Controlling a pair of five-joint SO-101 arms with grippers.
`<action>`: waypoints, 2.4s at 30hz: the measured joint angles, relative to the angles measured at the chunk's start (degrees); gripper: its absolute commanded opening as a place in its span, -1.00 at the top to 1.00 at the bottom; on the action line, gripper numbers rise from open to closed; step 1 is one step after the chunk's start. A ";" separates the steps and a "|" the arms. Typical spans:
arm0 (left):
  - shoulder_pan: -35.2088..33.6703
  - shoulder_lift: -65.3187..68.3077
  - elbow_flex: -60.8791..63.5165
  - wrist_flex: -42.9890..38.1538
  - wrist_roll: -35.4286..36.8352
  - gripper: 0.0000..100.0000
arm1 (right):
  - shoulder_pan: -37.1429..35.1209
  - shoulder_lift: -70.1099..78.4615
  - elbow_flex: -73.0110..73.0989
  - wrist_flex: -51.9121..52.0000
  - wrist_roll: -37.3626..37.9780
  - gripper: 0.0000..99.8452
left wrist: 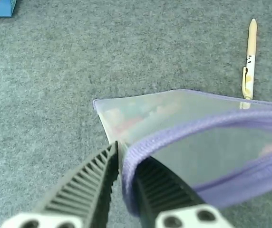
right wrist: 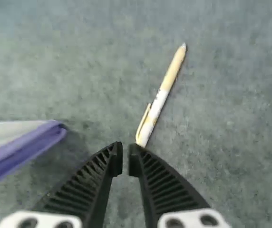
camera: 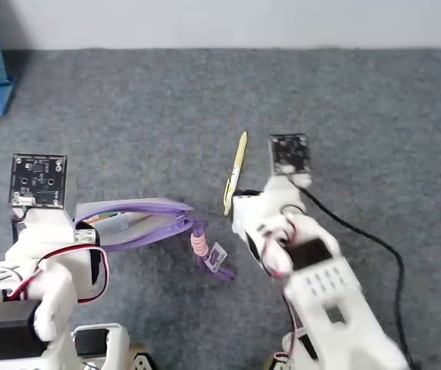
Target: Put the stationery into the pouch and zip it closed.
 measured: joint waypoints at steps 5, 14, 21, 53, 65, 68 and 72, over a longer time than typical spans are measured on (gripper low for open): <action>0.00 0.00 0.00 0.00 0.00 0.98 | 0.00 18.90 -8.79 -2.11 0.00 0.52; 0.00 0.00 0.00 0.00 0.00 0.98 | 0.00 43.34 -25.76 -2.46 -2.81 0.53; 0.00 0.00 0.00 0.00 0.00 0.98 | -1.93 51.87 -32.00 -2.55 -2.90 0.53; 0.00 0.00 0.00 0.00 0.00 0.98 | 14.24 32.18 -21.19 24.53 9.14 0.97; 0.00 0.00 0.00 0.00 1.76 0.98 | 14.24 5.54 -5.19 32.35 17.05 0.47; 0.00 0.00 0.00 0.00 1.93 0.98 | 14.24 4.48 -5.19 31.38 17.05 0.52; 0.00 0.00 0.00 0.00 1.93 0.98 | 14.24 4.48 -5.19 26.11 17.05 0.54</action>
